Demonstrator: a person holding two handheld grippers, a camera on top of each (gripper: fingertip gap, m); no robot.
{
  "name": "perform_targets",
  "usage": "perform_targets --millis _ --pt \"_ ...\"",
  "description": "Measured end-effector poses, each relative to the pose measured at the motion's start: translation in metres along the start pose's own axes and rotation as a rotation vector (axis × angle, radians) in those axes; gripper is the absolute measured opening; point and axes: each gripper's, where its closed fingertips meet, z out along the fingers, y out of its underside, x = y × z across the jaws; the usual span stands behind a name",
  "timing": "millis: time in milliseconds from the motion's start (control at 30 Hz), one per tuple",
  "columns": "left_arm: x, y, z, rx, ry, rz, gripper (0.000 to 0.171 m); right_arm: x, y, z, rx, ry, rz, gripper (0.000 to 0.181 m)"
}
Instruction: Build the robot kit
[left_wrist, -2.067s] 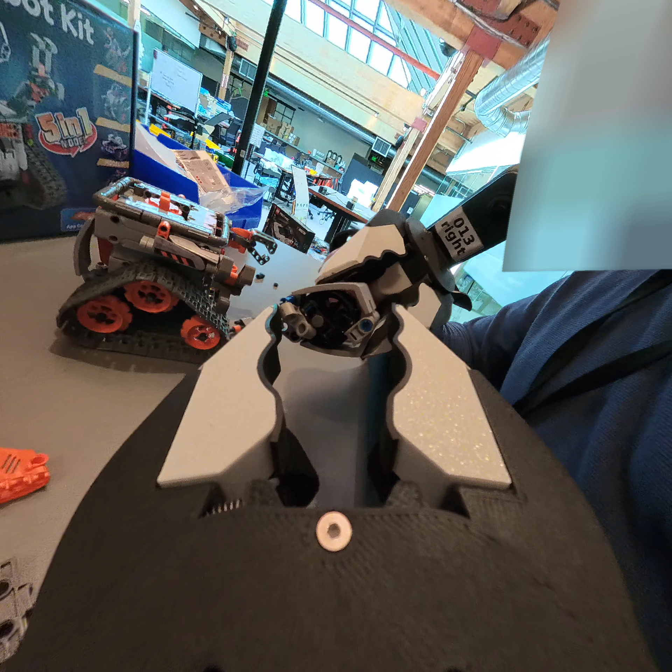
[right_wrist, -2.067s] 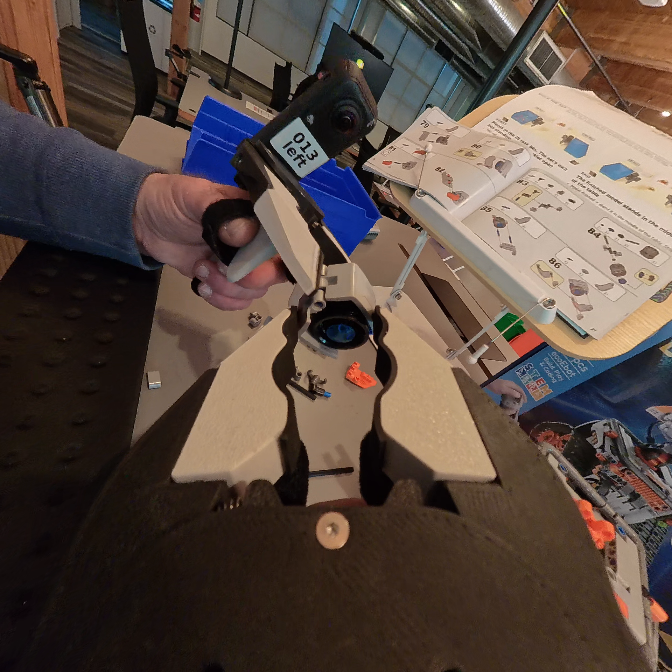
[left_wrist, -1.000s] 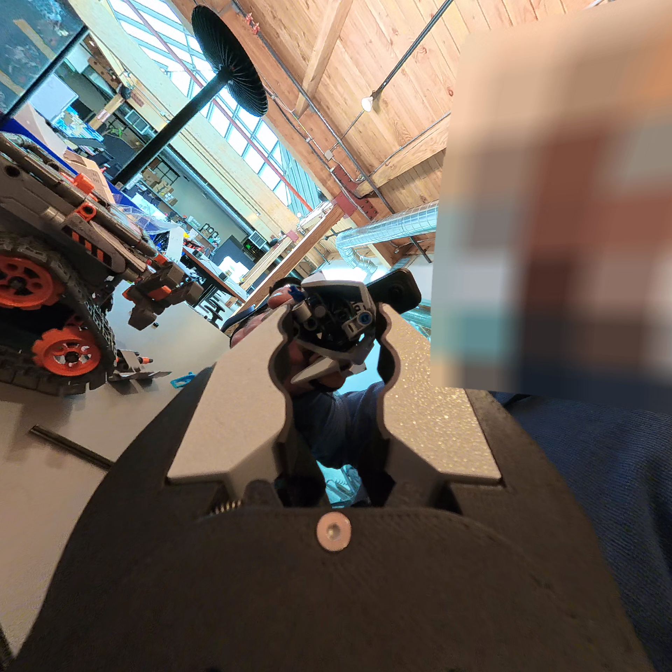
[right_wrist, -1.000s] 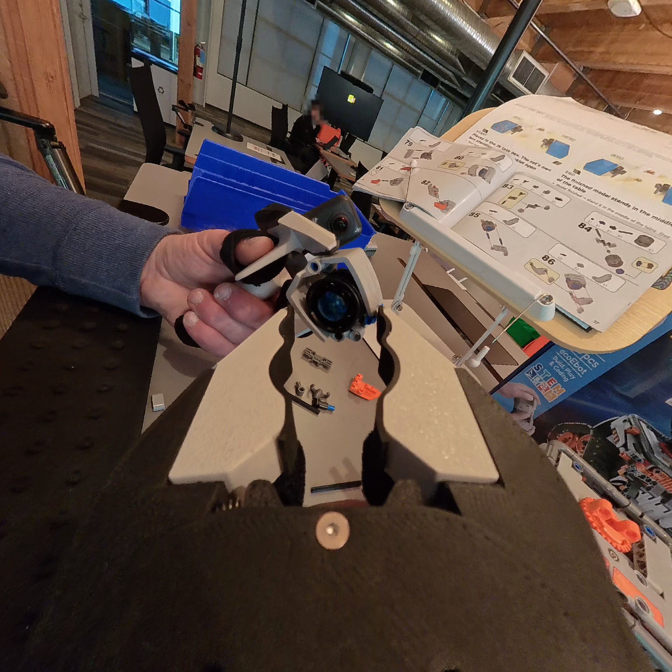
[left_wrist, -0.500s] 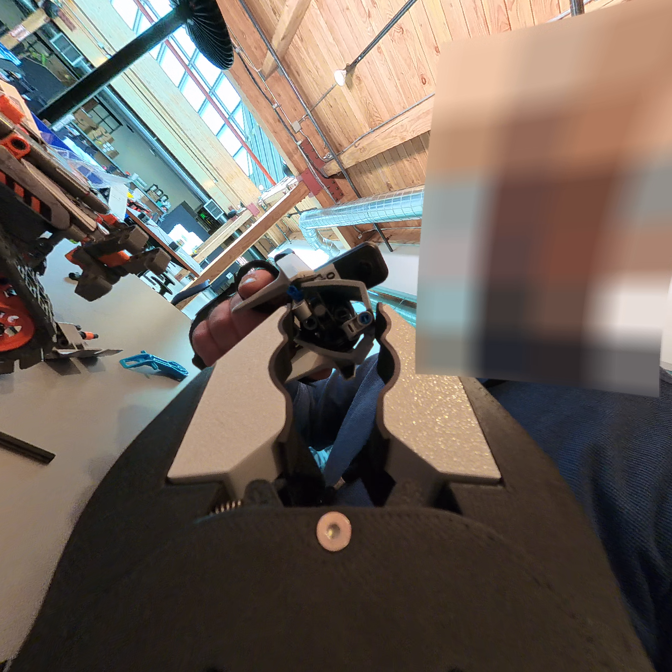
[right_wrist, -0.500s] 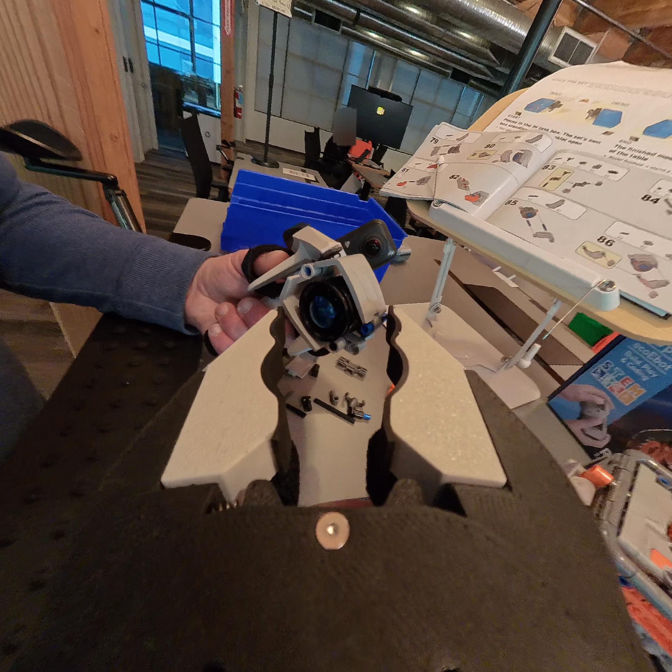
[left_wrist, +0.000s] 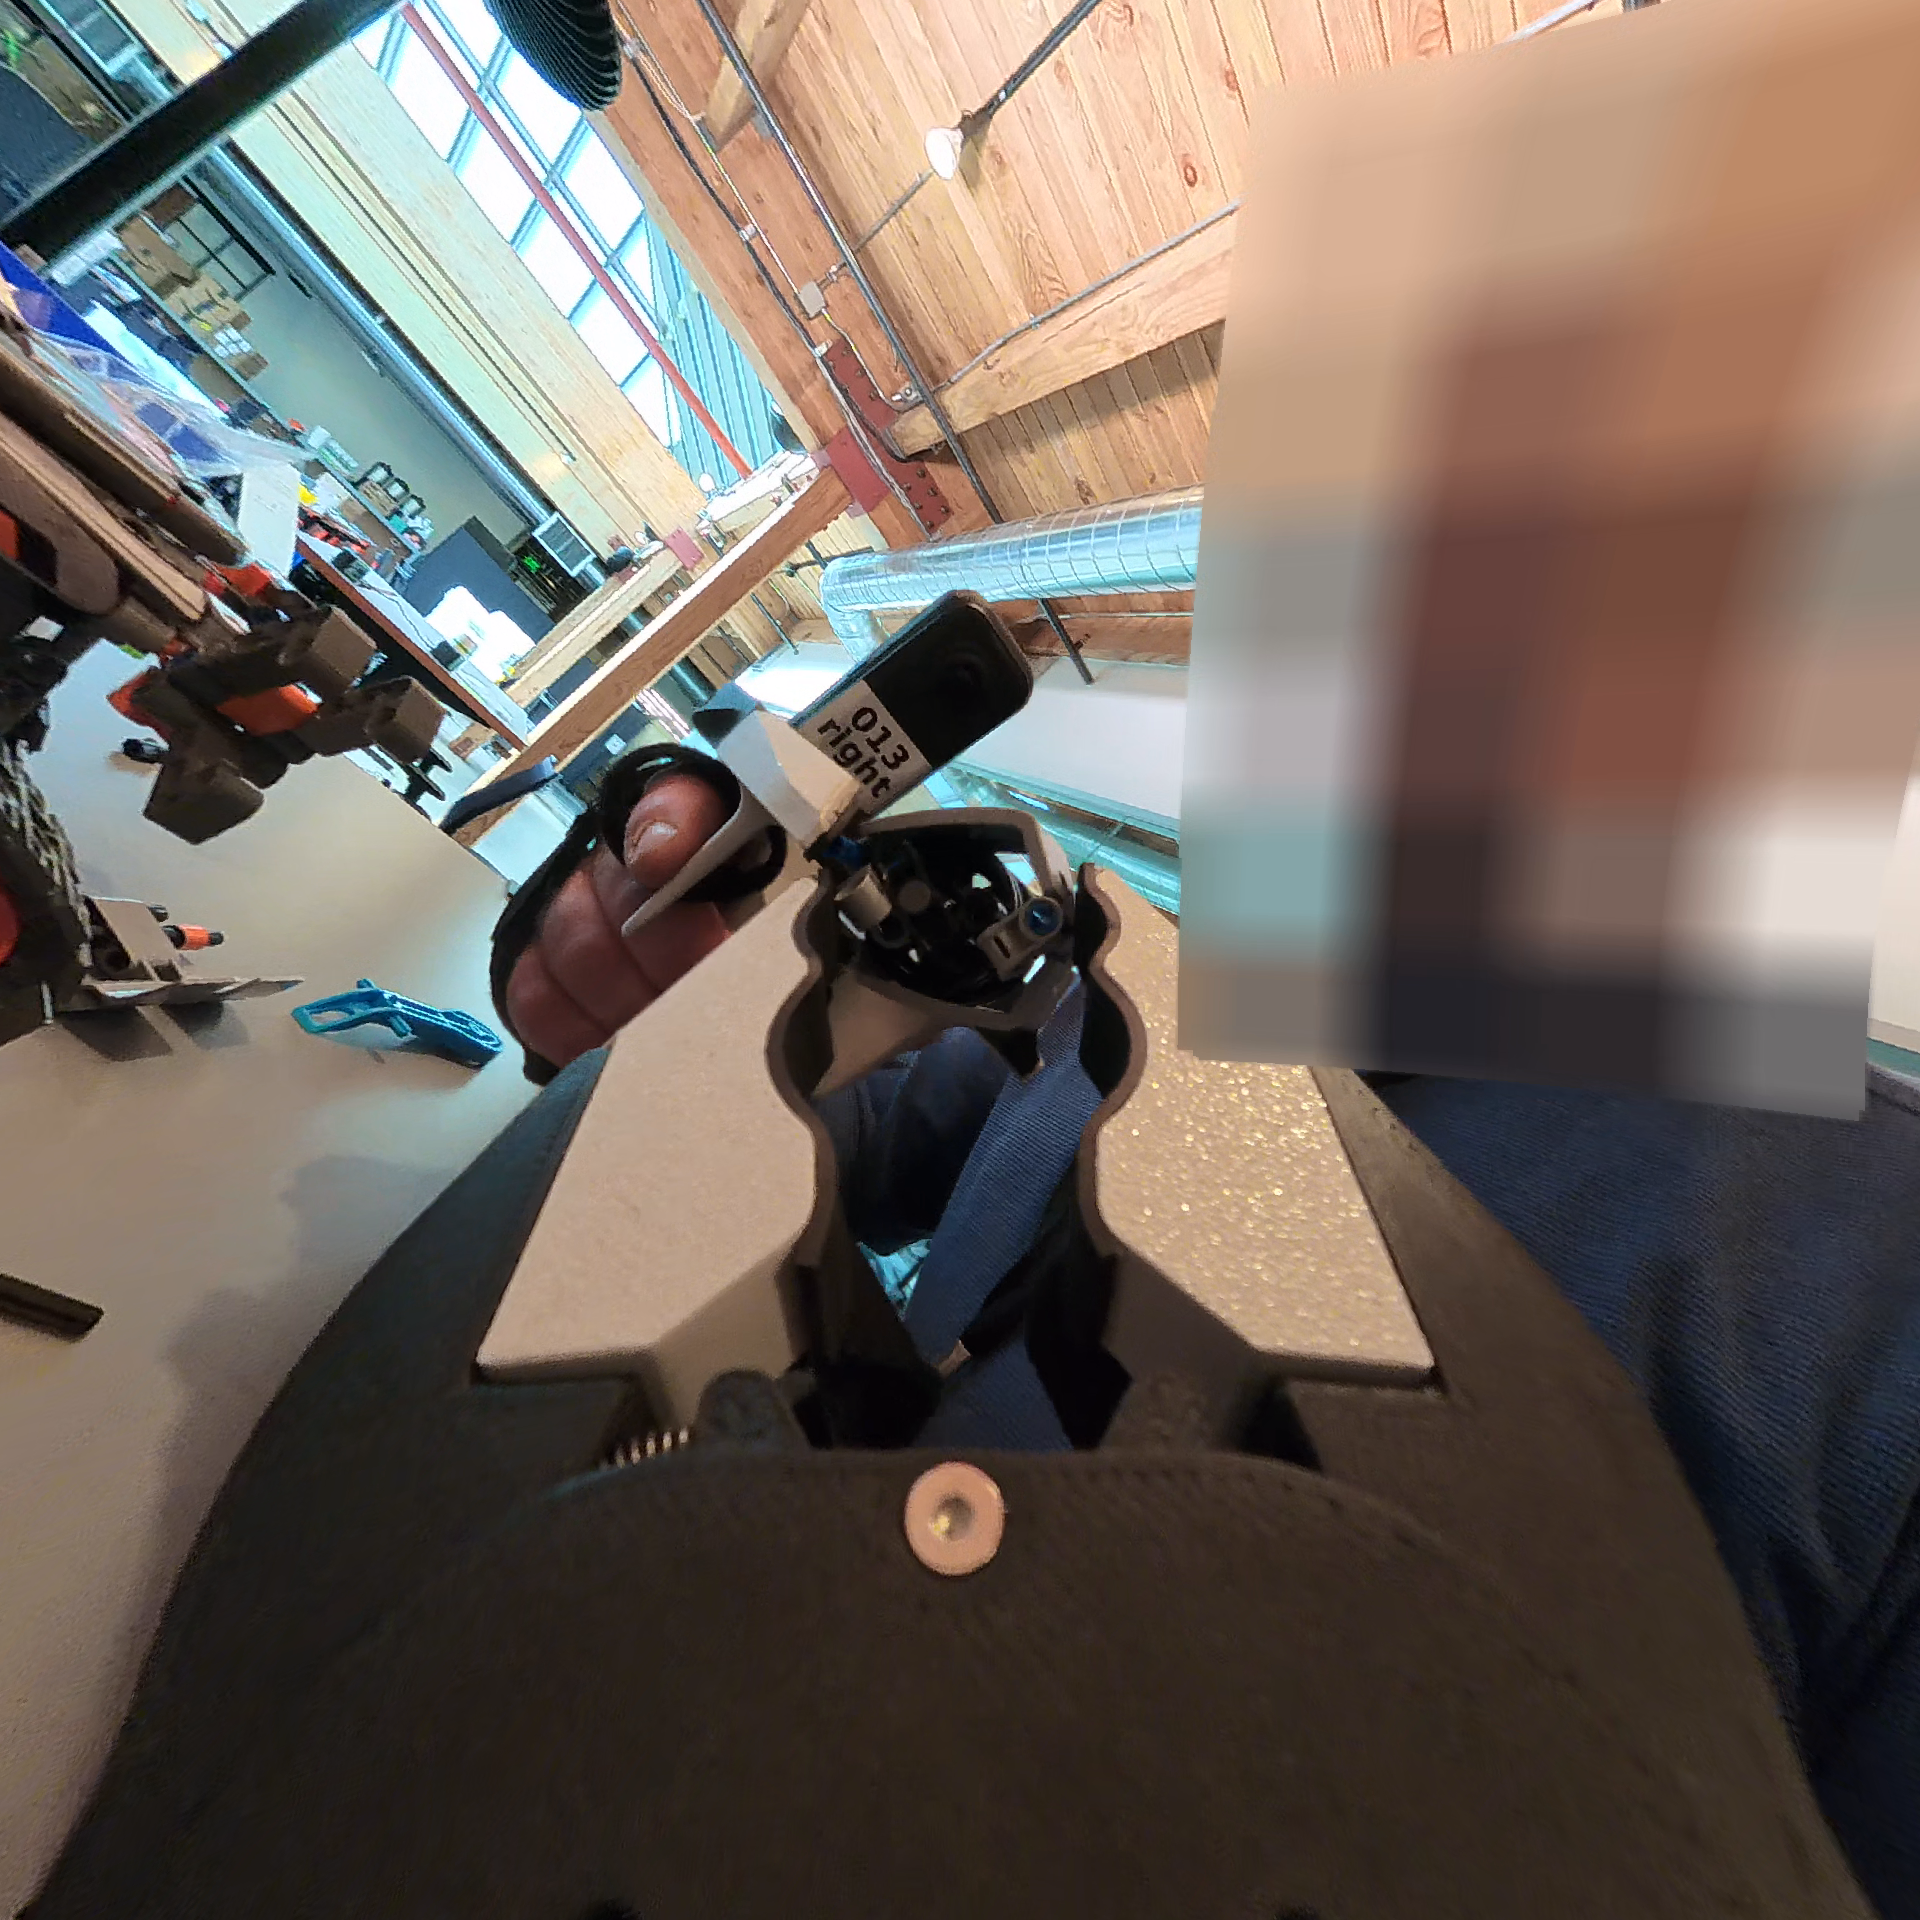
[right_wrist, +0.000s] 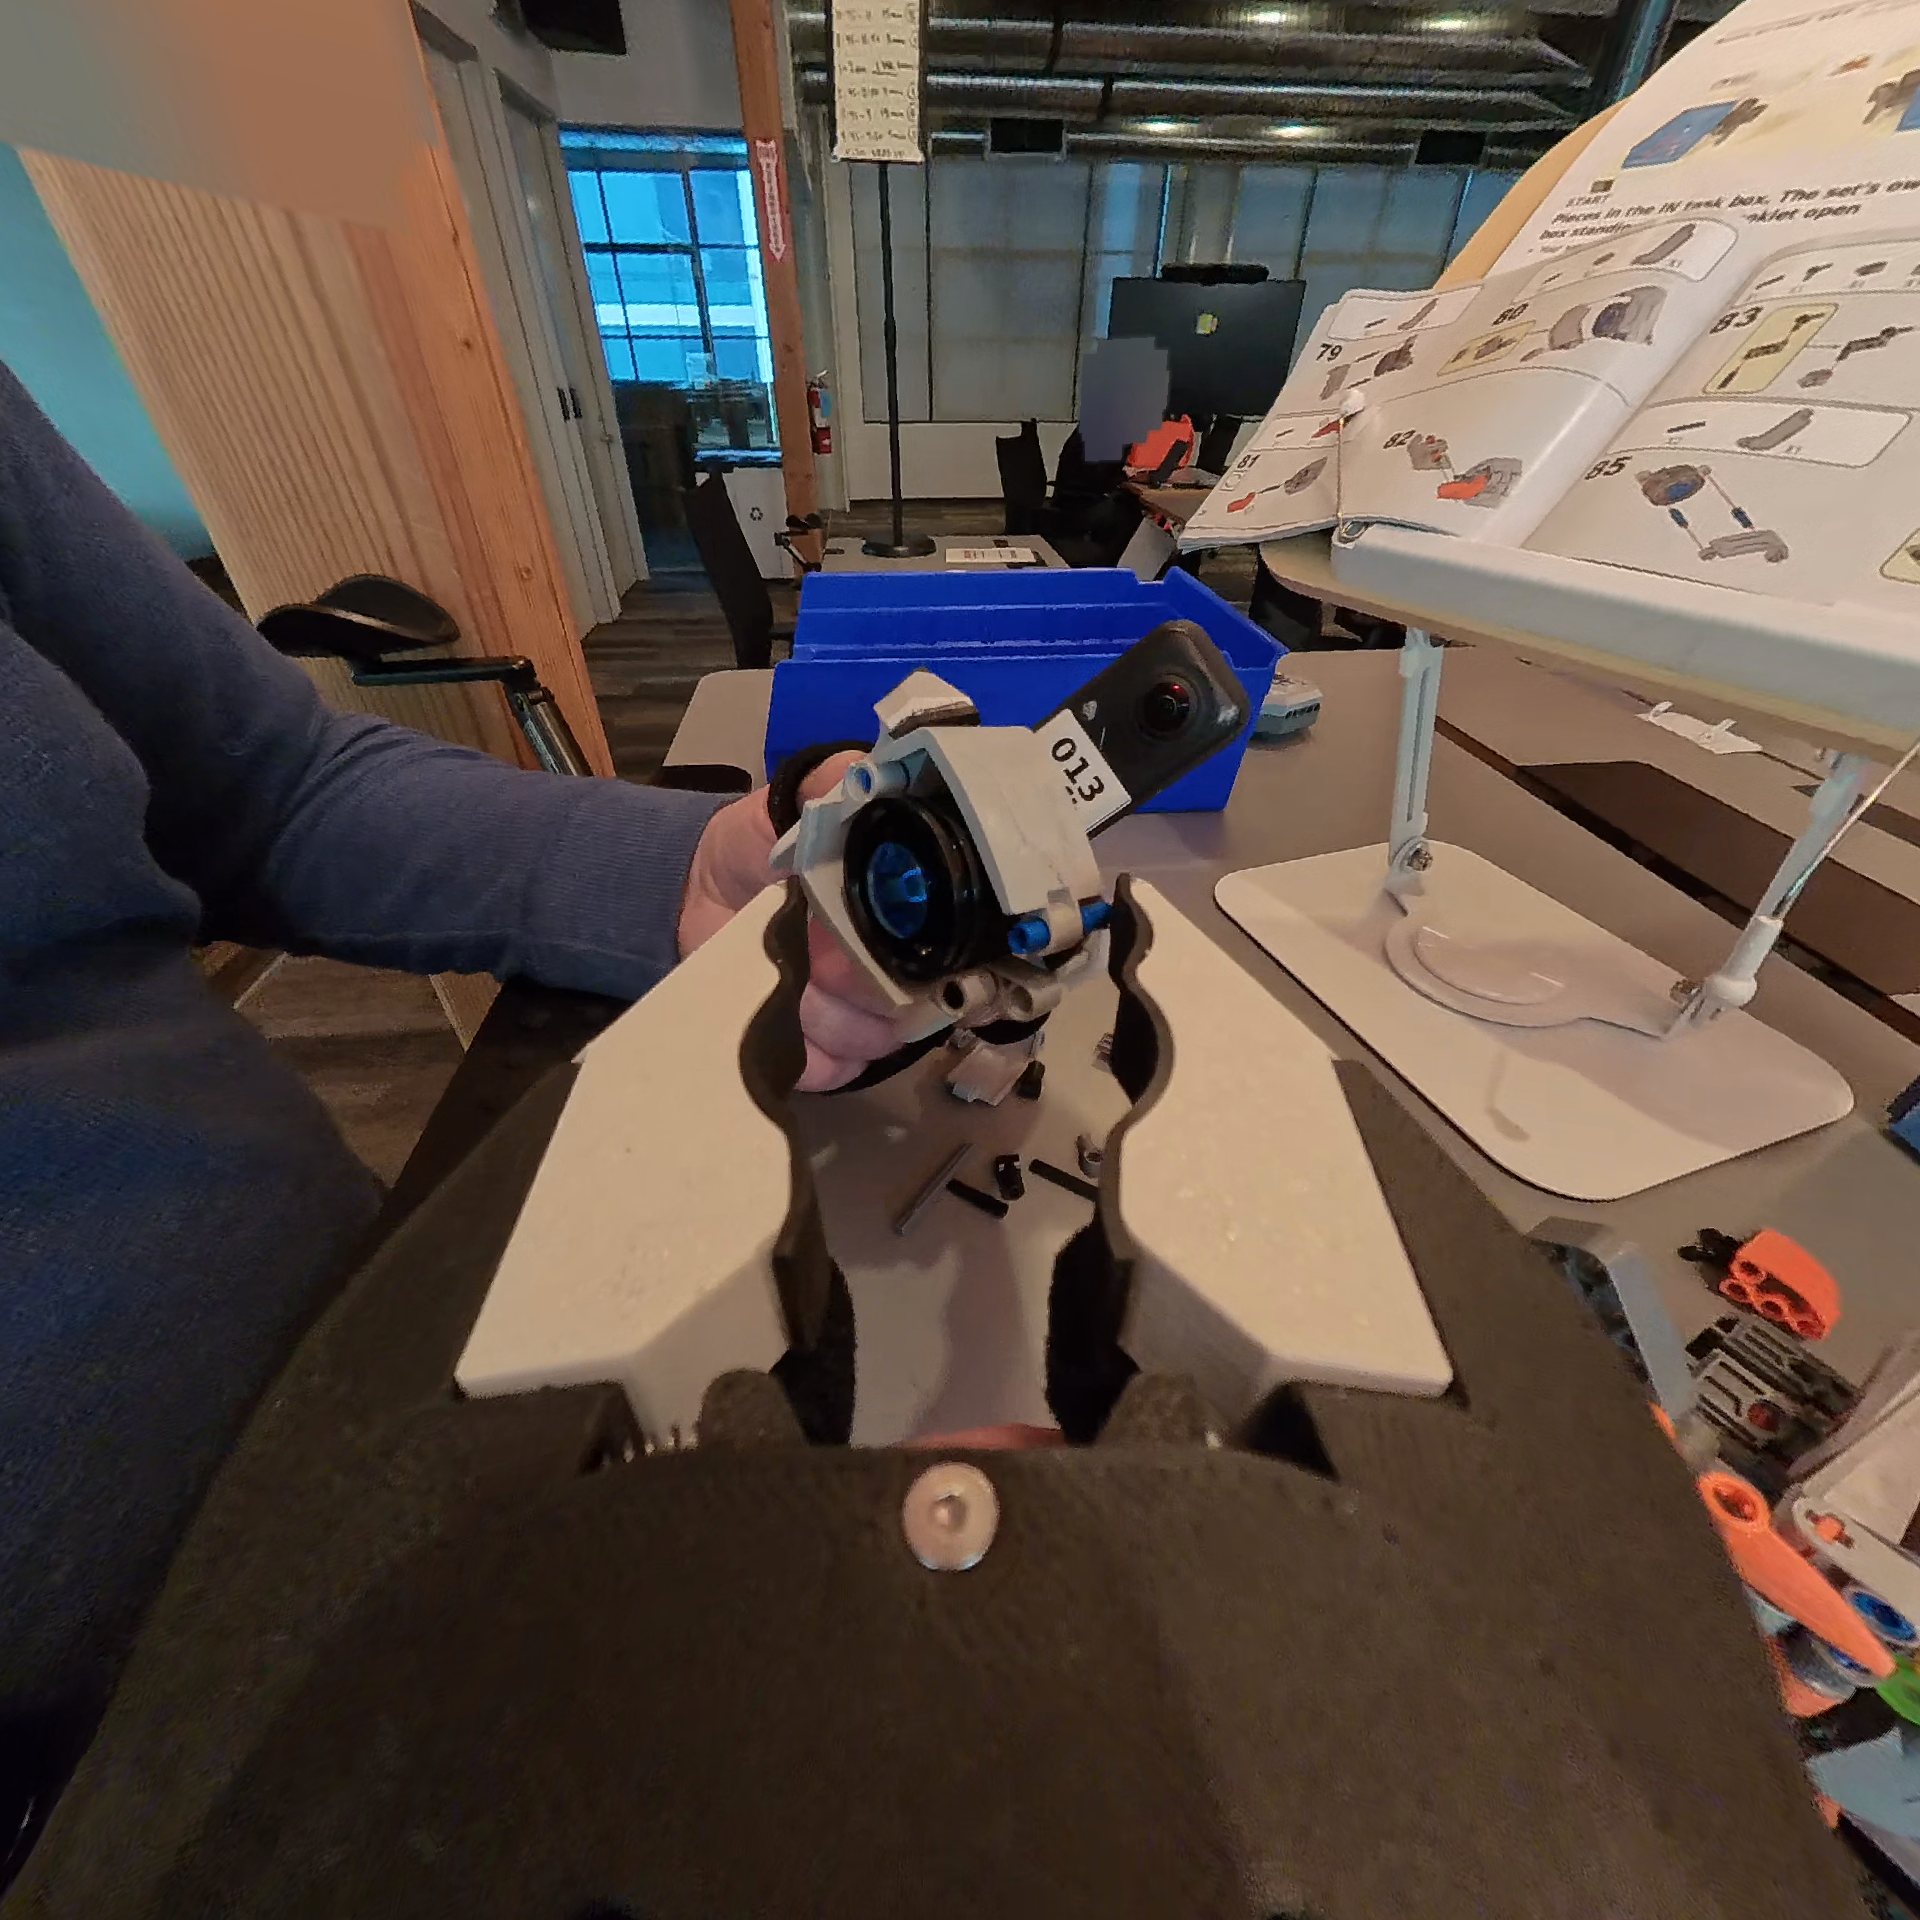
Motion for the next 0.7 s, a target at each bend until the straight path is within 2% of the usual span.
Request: perform_targets --millis 300,400,500,567,633,700 --pt "-0.011 -0.019 -0.014 0.095 -0.153 0.11 0.049 0.019 -0.008 -0.007 0.075 0.062 0.086 0.055" --pt "-0.007 -0.011 -0.009 0.037 -0.194 0.192 0.053 0.026 -0.005 -0.009 0.057 0.112 0.066 0.055" --pt "-0.02 -0.004 -0.007 -0.045 -0.362 0.351 0.056 0.032 0.0 -0.008 0.02 0.16 0.034 0.055" --pt "-0.022 0.002 -0.003 -0.106 -0.411 0.424 0.057 0.034 0.004 -0.007 -0.004 0.186 0.01 0.055" --pt "-0.026 0.005 -0.001 -0.135 -0.458 0.482 0.047 0.034 0.004 -0.006 -0.008 0.195 0.001 0.055" --pt "-0.024 -0.002 -0.003 -0.089 -0.463 0.48 0.033 0.037 0.007 -0.007 -0.026 0.209 -0.005 0.054"
